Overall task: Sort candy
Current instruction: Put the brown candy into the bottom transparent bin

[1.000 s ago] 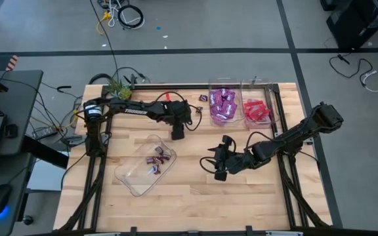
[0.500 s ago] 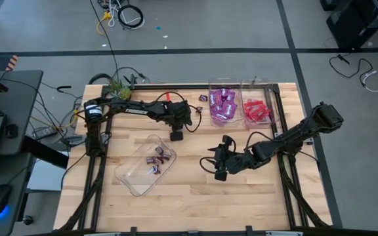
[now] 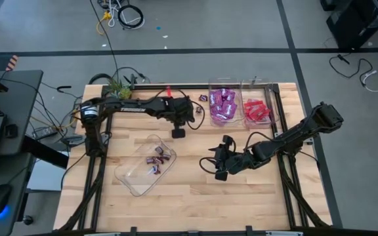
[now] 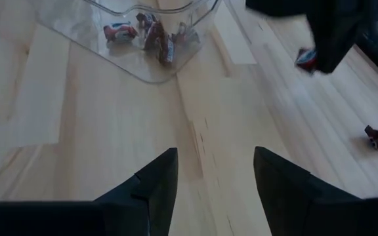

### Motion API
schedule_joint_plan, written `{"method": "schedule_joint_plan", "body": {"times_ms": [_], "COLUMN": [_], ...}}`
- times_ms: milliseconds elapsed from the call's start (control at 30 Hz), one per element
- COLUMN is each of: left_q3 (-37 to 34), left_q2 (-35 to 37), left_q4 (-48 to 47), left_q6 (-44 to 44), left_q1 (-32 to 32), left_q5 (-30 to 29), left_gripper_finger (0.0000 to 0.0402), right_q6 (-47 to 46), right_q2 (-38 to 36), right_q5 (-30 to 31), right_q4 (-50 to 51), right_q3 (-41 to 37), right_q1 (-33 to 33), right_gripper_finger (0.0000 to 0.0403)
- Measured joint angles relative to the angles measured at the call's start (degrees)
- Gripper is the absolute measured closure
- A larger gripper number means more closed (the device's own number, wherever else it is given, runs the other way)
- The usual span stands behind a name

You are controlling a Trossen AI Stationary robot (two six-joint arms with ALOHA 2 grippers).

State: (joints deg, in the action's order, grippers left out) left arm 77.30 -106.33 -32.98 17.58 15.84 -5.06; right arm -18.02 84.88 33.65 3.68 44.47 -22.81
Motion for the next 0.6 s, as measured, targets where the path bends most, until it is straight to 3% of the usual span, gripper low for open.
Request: {"method": "schedule_joint_plan", "body": {"times_ms": [133, 333, 600], "left_q3": [3.60, 4.46, 4.48], "left_q2": [2.91, 10.05, 18.93], "left_q4": [-5.87, -16.75, -25.24], "left_q6": [-0.51, -8.64, -22.47], "left_q1": [-1.08, -4.19, -14.53], "left_q5": [-0.02, 0.84, -1.64], "left_gripper_finger": [0.0401, 0.0401, 0.0401], "right_q6": [-0.28, -0.84, -1.78], "right_q2": [0.00, 0.00, 0.00], "right_q5": [0.00, -0.04, -0.12], "right_q4": [0.37, 0.20, 0.50], "right_q3": [0.00, 0.00, 0.00], "right_q1": [0.00, 0.00, 0.00], "right_gripper_finger": [0.0220, 0.0221, 0.0225]}}
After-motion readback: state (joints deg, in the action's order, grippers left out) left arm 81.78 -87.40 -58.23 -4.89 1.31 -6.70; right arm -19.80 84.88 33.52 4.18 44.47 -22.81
